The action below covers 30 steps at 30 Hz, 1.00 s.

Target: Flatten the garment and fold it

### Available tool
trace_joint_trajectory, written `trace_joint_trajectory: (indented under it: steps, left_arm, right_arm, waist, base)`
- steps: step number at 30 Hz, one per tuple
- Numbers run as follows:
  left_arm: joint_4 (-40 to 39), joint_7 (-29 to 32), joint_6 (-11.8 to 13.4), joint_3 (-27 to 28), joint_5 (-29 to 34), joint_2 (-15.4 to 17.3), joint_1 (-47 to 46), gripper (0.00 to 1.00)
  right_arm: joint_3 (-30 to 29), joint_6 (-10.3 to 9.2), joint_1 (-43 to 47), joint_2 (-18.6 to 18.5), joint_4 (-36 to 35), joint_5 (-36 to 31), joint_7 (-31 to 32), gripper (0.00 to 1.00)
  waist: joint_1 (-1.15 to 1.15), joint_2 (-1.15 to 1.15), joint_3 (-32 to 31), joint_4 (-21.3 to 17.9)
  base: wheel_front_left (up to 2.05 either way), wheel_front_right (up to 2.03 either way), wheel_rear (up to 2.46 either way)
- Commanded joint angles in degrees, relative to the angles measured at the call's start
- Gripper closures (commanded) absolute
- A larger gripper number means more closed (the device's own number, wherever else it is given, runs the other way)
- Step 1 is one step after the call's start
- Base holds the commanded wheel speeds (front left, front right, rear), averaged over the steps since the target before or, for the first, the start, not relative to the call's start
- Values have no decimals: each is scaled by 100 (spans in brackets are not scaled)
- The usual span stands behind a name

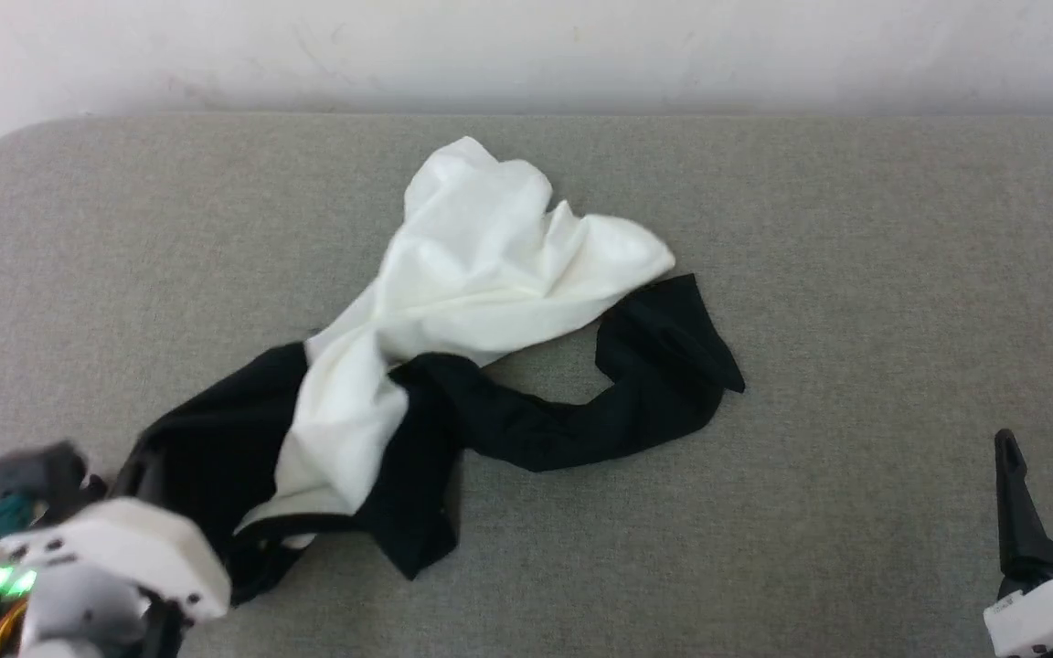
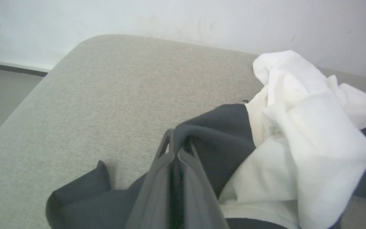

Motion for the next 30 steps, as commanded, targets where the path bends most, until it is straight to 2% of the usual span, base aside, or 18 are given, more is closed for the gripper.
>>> trace_joint_trajectory:
  steps: [1, 2, 3, 4, 8, 11, 14, 16, 22, 25, 30]
  left_arm:
    - [9, -82, 147, 117, -38, 4, 253, 100]
    - [38, -147, 230, 207, -87, -51, 385, 100]
    - [99, -212, 273, 271, -157, -124, 505, 90]
    - [175, -268, 271, 276, -179, -159, 611, 0]
    - [260, -728, 245, 341, -348, -547, 740, 0]
    - [86, -1390, 219, 540, -412, -886, 637, 0]
    - [-292, -2326, -65, 692, -310, -1066, 461, 0]
    - [-638, -2687, -309, 767, -76, -1108, 348, 0]
    - [-1284, -2794, -830, 976, 811, -1412, 422, 0]
    - [-1170, -2796, -1044, 962, 1171, -1529, 718, 0]
    - [-1022, -2797, -1263, 1012, 1480, -1761, 1079, 0]
  right_arm:
    - [-8, -5, 32, 12, 1, 16, -14, 0]
    - [-6, -5, 30, 12, 10, 19, -20, 0]
    - [-5, -5, 28, 12, 19, 20, -24, 0]
    - [-1, -5, 24, 12, 27, 19, -26, 0]
    - [3, -5, -10, 12, 42, -4, -9, 0]
    - [-21, -5, -17, 12, 33, -27, 10, 0]
    - [-39, -5, 0, 12, 19, -41, 36, 0]
    - [-41, -5, 11, 12, 11, -41, 50, 0]
    - [1, -5, 27, 12, 33, -13, 42, 0]
    - [46, -5, 48, 12, 58, 12, 12, 0]
    - [140, -5, 45, 12, -37, -30, -13, 0]
  waist:
    - [0, 0, 17, 7]
    - [0, 0, 22, 11]
    - [0, 0, 27, 15]
    - [0, 0, 30, 19]
    - [0, 0, 20, 45]
    - [0, 0, -8, 85]
    - [0, 0, -52, 125]
    - [0, 0, -81, 150]
    - [0, 0, -150, 160]
    - [0, 0, -183, 142]
    - [0, 0, -224, 168]
  base:
    - [0, 0, 0]
    - [0, 0, 0]
    - [0, 0, 0]
    - [0, 0, 0]
    - [0, 0, 0]
    - [0, 0, 0]
    - [0, 0, 0]
    - [0, 0, 0]
    - [0, 0, 0]
    - [0, 0, 0]
    - [0, 0, 0]
